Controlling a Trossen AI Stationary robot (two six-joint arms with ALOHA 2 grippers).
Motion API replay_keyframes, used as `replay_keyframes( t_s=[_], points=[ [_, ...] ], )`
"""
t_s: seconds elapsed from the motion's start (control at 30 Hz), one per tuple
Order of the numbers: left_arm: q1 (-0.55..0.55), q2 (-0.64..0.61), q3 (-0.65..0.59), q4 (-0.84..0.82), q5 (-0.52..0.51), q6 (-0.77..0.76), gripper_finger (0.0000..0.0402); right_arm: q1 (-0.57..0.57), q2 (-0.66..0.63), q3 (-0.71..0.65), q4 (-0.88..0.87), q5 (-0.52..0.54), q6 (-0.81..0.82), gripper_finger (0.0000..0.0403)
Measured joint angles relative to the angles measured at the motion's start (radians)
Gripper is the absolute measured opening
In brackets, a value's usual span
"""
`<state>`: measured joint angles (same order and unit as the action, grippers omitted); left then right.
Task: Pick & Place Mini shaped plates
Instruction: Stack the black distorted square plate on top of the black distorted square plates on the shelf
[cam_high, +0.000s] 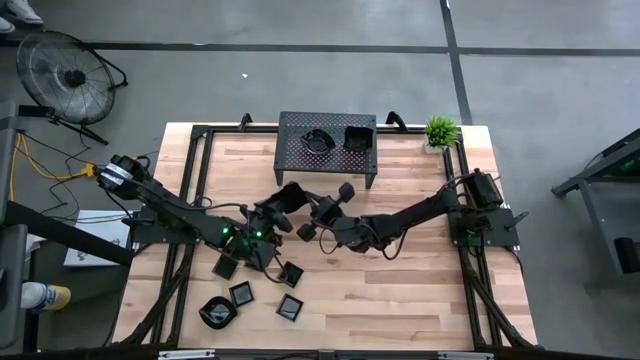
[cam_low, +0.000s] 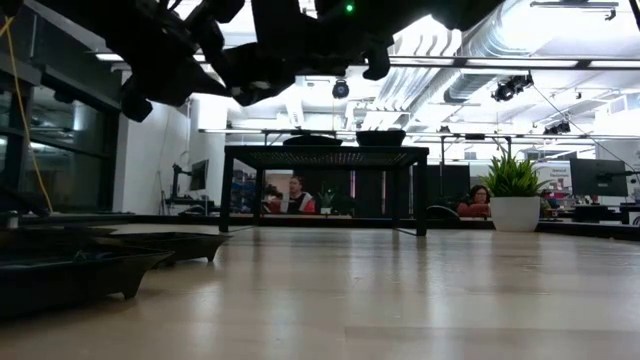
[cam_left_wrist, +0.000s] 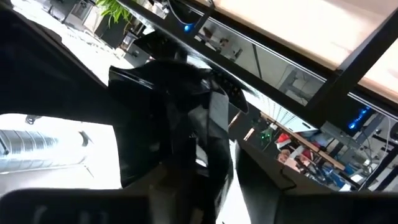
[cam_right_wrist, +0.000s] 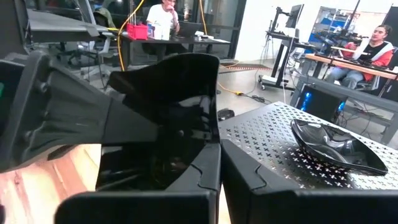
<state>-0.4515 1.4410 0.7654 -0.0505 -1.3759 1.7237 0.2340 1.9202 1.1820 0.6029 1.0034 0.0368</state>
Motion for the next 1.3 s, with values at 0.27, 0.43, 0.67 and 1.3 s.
replay_keyframes(
  t_s=[0.27, 0.43, 0.67, 1.3],
  points=[
    [0.0, 0.0, 0.0, -0.002, -0.076, 0.007, 0.0144, -0.003, 0.0, 0.0, -0.001, 0.058, -0.011, 0.0],
    [0.0, 0.0, 0.0, -0.004, -0.12, 0.009, 0.0146, -0.007, 0.0, 0.0, -0.002, 0.101, -0.011, 0.0],
    [0.0, -0.028, 0.0, -0.041, -0.186, -0.041, 0.0146, -0.013, -0.064, 0.0, -0.126, 0.161, 0.007, 0.0],
    [0.0, -0.149, 0.0, -0.119, -0.195, -0.433, 0.0144, -0.238, -0.495, 0.001, -0.82, -0.004, 0.442, 0.0]
  ],
)
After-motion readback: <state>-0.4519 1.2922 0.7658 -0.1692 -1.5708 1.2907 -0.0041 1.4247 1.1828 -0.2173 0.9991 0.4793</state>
